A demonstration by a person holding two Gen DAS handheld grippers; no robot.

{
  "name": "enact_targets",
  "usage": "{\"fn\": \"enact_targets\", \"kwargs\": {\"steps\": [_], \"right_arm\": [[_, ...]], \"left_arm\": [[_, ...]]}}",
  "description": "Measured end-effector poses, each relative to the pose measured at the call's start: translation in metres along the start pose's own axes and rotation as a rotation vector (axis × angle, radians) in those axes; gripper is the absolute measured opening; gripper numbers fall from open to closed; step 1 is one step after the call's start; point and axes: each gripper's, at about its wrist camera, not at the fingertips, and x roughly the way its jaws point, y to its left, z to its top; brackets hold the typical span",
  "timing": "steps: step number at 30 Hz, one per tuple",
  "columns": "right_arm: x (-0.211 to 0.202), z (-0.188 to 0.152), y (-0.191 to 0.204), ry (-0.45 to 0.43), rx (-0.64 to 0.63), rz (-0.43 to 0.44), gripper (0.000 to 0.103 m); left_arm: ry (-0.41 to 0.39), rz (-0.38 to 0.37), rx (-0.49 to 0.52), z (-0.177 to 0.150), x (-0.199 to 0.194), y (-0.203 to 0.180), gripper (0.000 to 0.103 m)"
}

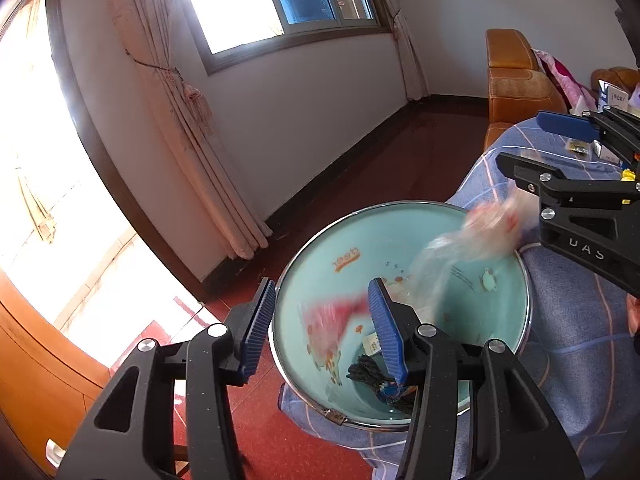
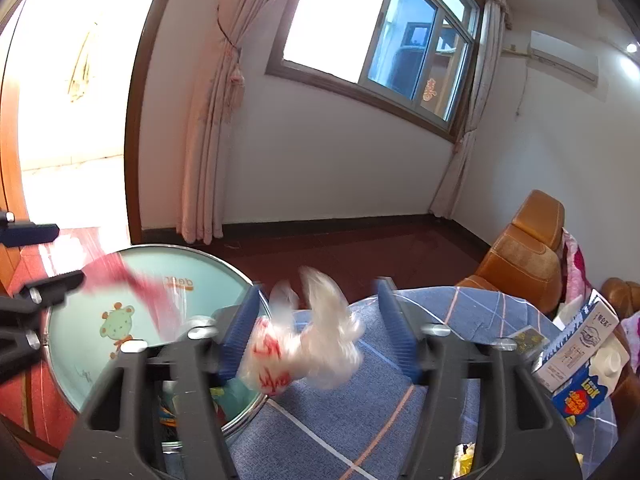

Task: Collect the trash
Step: 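Open both tools to drop the two plastic bags into the bucket, then move both tools back to the trash pile on the table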

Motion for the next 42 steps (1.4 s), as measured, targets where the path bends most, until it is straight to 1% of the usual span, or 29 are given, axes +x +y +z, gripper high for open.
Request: {"fn": "enact_targets", "kwargs": {"steps": [3,6,8,10,11,16,19,21,23,25,27,28,30,34,38,42], "right_arm": [[0.0,0.001,0.001,0.003,-0.004,-0.002,0.061],[0.0,0.001,0.001,0.001,-0.003,-0.002,0.062],[-0.001,0.0,0.001,-0.001,-0.005,-0.005,0.063],[-0.003,0.0,0.0,-0.007,-0.004,-0.014,0.068],[-0.003,0.0,-0.001,-0.009,-0.002,-0.018,0.068],[-0.011,0.0,-0.011,-0.005,0.045,-0.055,0.068],[-0.027,-0.002,-0.022,0.015,0.101,-0.079,0.068],[-0.046,-0.003,-0.031,0.006,0.118,-0.097,0.068],[-0.075,-0.01,-0.046,-0.006,0.143,-0.132,0.069],[-0.103,-0.024,-0.065,-0.002,0.179,-0.172,0.071],[-0.126,-0.041,-0.088,0.021,0.232,-0.225,0.072],[-0.139,-0.054,-0.104,0.036,0.28,-0.257,0.072],[-0.162,-0.081,-0.134,0.072,0.362,-0.32,0.073],[-0.192,-0.128,-0.172,0.135,0.468,-0.421,0.073],[-0.213,-0.164,-0.193,0.168,0.538,-0.471,0.074],[-0.228,-0.189,-0.202,0.192,0.545,-0.511,0.075]], "left_arm": [[0.003,-0.001,-0.003,0.0,0.001,0.0,0.049],[0.004,0.002,-0.003,0.0,0.001,0.0,0.052],[0.004,0.001,-0.002,-0.001,0.001,-0.001,0.054],[0.005,0.001,0.002,0.0,0.002,-0.002,0.056],[0.005,-0.001,0.002,0.0,0.002,-0.002,0.056],[0.003,-0.021,0.011,-0.001,0.001,-0.01,0.06],[-0.004,-0.04,0.018,-0.003,-0.002,-0.019,0.063],[-0.009,-0.058,0.021,-0.004,-0.006,-0.026,0.063],[-0.015,-0.093,0.021,-0.005,-0.011,-0.037,0.064],[-0.024,-0.12,0.033,-0.006,-0.016,-0.049,0.064],[-0.033,-0.147,0.051,-0.007,-0.023,-0.062,0.065],[-0.036,-0.166,0.059,-0.008,-0.026,-0.07,0.068],[-0.042,-0.194,0.074,-0.008,-0.032,-0.083,0.068],[-0.062,-0.255,0.111,-0.006,-0.051,-0.111,0.068],[-0.091,-0.299,0.152,0.002,-0.068,-0.138,0.069],[-0.119,-0.34,0.205,0.009,-0.084,-0.173,0.071]]}}
